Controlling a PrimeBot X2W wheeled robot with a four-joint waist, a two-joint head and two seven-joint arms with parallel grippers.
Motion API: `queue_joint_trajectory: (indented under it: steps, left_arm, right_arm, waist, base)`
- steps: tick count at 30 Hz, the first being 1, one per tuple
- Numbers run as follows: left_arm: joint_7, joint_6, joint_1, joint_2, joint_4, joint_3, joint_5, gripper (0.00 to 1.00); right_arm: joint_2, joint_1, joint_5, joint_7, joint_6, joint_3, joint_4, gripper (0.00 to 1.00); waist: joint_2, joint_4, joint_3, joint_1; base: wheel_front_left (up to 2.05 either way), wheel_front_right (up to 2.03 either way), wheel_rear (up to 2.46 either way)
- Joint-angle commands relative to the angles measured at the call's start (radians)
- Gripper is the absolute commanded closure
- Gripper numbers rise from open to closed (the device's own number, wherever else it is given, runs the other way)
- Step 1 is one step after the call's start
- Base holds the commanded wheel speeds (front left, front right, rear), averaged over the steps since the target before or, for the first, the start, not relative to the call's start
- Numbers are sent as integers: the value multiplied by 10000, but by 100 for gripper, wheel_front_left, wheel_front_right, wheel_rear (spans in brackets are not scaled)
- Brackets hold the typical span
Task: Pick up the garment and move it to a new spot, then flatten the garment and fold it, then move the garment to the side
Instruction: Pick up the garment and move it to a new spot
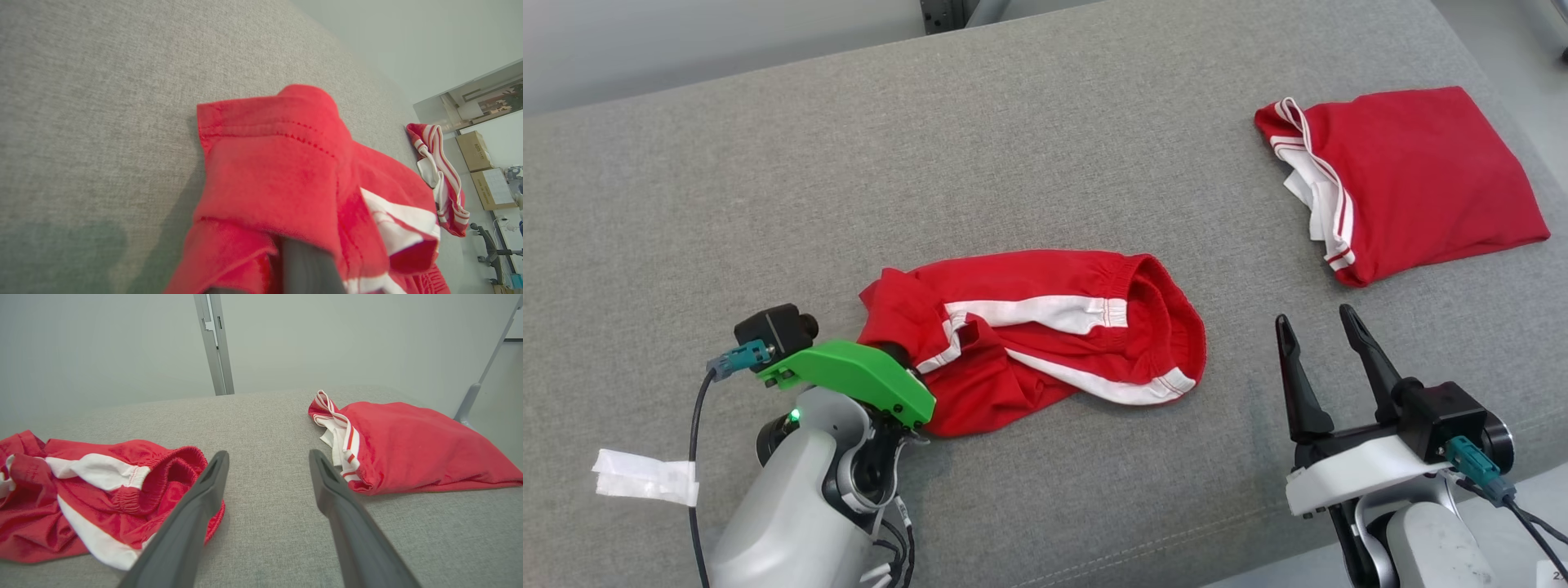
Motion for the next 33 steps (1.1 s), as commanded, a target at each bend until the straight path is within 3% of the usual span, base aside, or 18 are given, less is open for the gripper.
queue_joint_trajectory:
  steps: [1, 2, 3, 4, 5, 9, 14, 21, 27, 33]
  left_arm:
    - [-106, -137, -193, -6, 230, 35, -98, 100]
    - [-177, -209, -231, -44, 390, 45, -128, 100]
    - [-220, -279, -263, -89, 531, 72, -199, 89]
    - [-261, -335, -297, -122, 648, 87, -244, 62]
    - [-514, -804, -365, 99, 879, -341, 244, 0]
    - [-1237, -1034, -177, 482, 685, -868, 1185, 0]
    - [-2046, -798, 473, 1188, 200, -1513, 2430, 0]
    - [-896, -651, 1920, 1834, -669, -1895, 2154, 0]
    - [-570, -62, 3032, 2409, -2114, -1674, 1842, 0]
    - [-1000, 592, 3830, 2839, -3289, -1474, 2106, 0]
  right_arm:
    - [-5, -6, -43, -25, -19, -2, 21, 0]
    - [-7, -12, -48, -25, -19, 6, 23, 0]
    - [-6, -10, -53, -25, -19, 9, 23, 0]
    - [-5, -4, -66, -25, -19, 24, 20, 0]
    - [-6, 138, -104, -25, -19, -32, -5, 0]
    - [-6, 261, -116, -25, -19, -109, 1, 0]
    - [-7, 529, -154, -25, -19, -134, 32, 0]
    - [-7, 942, -319, -25, -19, -337, -21, 0]
    - [-4, 1225, -415, -25, -19, -542, -104, 0]
    - [-9, 1431, -415, -25, -19, -766, -166, 0]
  waist:
    - [87, 90, -39, 0]
    - [87, 128, -59, 0]
    - [87, 171, -85, 0]
    - [87, 206, -111, 0]
    - [87, 402, -267, 0]
    - [87, 548, -433, 0]
    - [87, 711, -768, 0]
    - [87, 1078, -1242, 0]
    - [87, 1439, -1507, 0]
    - [87, 1773, -1685, 0]
  base:
    - [0, 0, 0]
    - [0, 0, 0]
    - [0, 0, 0]
    - [0, 0, 0]
    - [0, 0, 0]
    - [0, 0, 0]
    - [0, 0, 0]
    - [0, 0, 0]
    - [0, 0, 0]
    - [0, 0, 0]
